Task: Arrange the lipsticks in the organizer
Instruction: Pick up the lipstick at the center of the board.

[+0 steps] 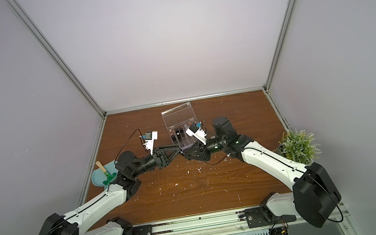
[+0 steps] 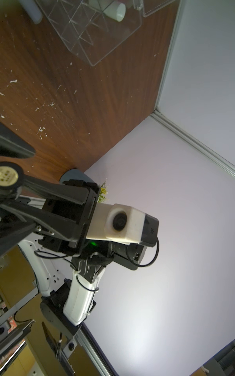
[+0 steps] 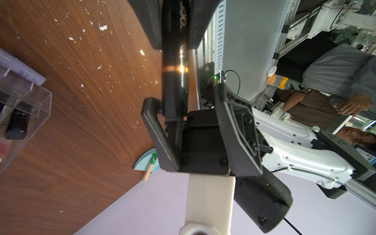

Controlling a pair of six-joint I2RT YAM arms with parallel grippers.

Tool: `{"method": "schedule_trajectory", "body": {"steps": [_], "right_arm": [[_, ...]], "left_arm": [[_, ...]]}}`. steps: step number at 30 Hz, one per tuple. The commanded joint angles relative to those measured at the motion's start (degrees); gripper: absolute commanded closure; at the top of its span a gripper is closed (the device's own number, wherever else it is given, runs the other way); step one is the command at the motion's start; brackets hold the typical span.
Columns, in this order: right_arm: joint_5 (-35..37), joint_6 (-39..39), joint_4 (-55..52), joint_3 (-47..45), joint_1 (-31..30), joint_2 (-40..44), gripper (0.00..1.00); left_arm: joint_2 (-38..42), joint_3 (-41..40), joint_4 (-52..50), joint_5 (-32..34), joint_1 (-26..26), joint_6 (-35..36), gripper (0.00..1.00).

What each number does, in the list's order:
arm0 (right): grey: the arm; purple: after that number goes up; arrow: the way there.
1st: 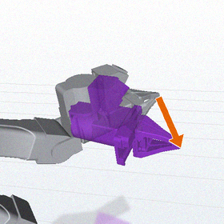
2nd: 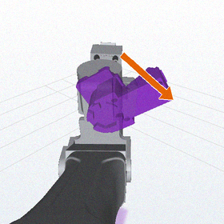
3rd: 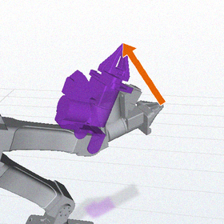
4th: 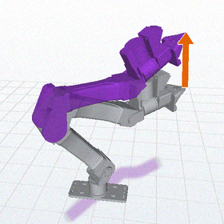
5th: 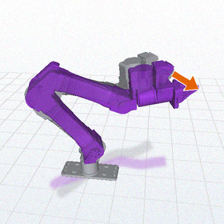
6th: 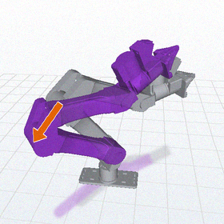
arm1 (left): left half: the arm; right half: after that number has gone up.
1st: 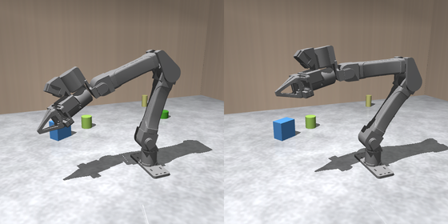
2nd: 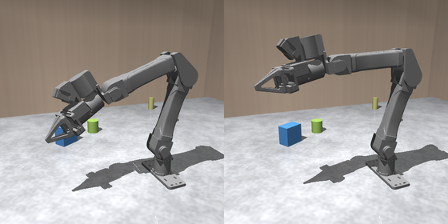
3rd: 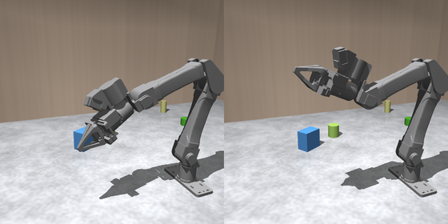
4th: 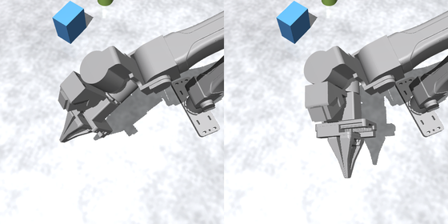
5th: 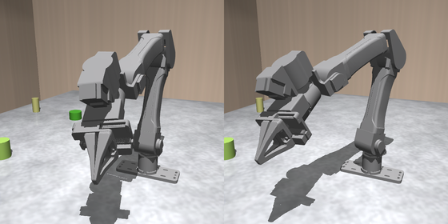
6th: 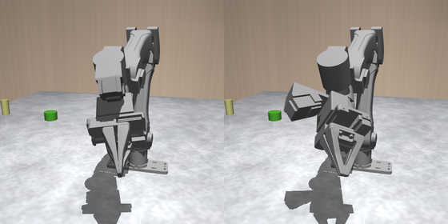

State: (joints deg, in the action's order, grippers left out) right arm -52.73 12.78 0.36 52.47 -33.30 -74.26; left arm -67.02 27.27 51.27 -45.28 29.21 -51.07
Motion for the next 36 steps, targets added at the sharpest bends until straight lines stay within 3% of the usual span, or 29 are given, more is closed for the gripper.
{"method": "schedule_trajectory", "body": {"steps": [1,14,21,24,26,29,32,36], "right_arm": [[-0.11,-1.37,0.59,2.04,-0.27,1.26,0.8],[0.41,-1.66,0.33,1.94,-0.25,1.2,0.81],[1.35,-1.64,0.18,1.95,-0.27,0.9,0.79],[2.49,-1.7,0.08,1.71,-0.25,1.05,0.65],[4.16,-1.68,-0.06,1.5,-0.1,1.39,0.5],[5.44,-1.65,-0.23,1.16,0.42,2.16,0.33],[7.12,-1.71,-0.62,0.69,1.16,3.5,0.25],[10.17,-0.88,-0.15,-0.91,3.23,6.45,0.23]], "left_arm": [[0.36,1.0,1.72,-1.22,0.49,0.26,0.42],[0.29,1.14,1.69,-1.39,0.85,0.51,0.76],[-0.35,1.32,1.76,-0.74,0.85,0.65,0.8],[-1.51,1.89,1.78,-0.03,0.87,0.84,0.81],[-2.69,2.58,1.39,0.57,0.84,1.39,0.82],[-4.37,5.04,-4.91,3.22,0.73,6.09,0.82],[-6.55,8.5,-11.88,7.09,0.72,12.06,0.82],[-9.87,13.87,-19.06,13.34,0.84,19.02,0.82]]}}
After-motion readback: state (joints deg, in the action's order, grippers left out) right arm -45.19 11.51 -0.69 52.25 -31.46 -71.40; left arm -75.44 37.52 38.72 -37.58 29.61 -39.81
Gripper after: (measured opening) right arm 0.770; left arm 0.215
